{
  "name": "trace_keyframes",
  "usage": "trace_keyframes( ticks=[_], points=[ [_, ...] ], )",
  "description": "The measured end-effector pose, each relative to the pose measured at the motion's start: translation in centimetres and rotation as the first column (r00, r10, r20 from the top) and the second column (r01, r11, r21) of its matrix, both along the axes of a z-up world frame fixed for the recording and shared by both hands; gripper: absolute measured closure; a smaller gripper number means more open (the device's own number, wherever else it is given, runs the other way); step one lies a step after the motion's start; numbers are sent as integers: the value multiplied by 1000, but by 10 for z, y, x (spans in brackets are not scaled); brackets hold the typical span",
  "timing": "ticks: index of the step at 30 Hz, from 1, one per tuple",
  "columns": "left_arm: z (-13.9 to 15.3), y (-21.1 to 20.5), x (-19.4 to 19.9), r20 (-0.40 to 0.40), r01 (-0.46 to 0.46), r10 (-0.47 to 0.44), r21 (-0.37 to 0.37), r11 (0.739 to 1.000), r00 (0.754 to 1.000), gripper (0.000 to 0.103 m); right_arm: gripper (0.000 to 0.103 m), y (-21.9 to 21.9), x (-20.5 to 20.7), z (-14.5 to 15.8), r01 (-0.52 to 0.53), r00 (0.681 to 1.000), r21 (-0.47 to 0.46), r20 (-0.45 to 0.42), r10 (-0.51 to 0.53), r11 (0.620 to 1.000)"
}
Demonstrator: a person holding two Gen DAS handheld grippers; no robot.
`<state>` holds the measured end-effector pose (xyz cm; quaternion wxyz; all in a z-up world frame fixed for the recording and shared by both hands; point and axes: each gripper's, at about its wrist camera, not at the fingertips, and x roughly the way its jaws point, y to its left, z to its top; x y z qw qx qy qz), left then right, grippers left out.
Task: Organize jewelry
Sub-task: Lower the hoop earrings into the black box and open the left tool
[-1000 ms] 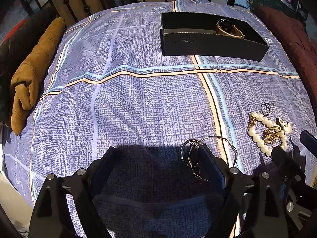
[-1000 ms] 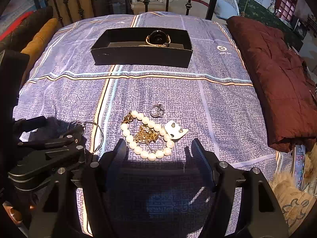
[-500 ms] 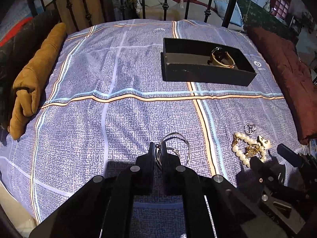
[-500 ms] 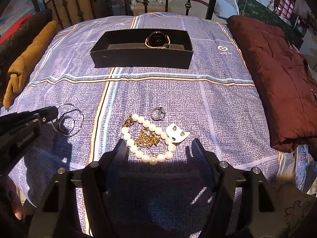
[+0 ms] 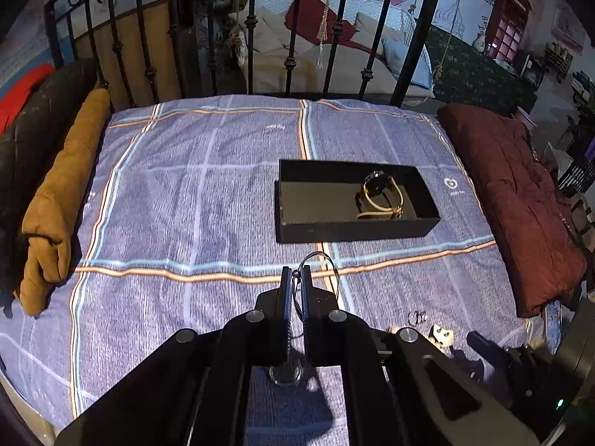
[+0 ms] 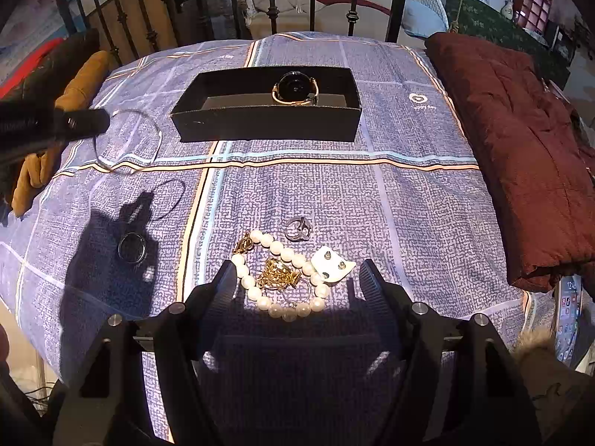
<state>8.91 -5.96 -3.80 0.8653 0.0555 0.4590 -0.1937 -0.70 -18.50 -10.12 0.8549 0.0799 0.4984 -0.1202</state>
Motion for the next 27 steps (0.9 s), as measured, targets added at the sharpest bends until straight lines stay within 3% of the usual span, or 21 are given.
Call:
trace_keyframes(
  ticks=[8, 16, 19, 21, 24, 27],
  points=[
    [13, -49, 57, 35, 16, -16, -5, 1000, 999, 98, 35, -8, 8, -5, 2, 1000, 14, -4, -2, 1000],
    [-34, -79, 93, -46, 18, -14, 84, 996, 999, 98, 35, -17, 18, -5, 9, 1000, 17, -5, -9, 1000],
    [-40, -74, 95, -52, 14, -9, 95, 995, 999, 79, 34, -19, 21, -6, 11, 1000, 17, -7, -10, 1000],
    [-30, -64, 90, -27, -1, 2, 67, 998, 1000, 34, 34, -20, 21, -6, 12, 1000, 18, -9, -12, 1000],
    [-2, -41, 70, 59, -17, 14, 61, 998, 998, 16, 34, -19, 21, -5, 11, 1000, 13, -9, -11, 1000],
    [4, -5, 31, 59, -26, 20, 95, 995, 998, 13, 34, -18, 16, -2, 12, 1000, 1, -3, -12, 1000]
  ],
)
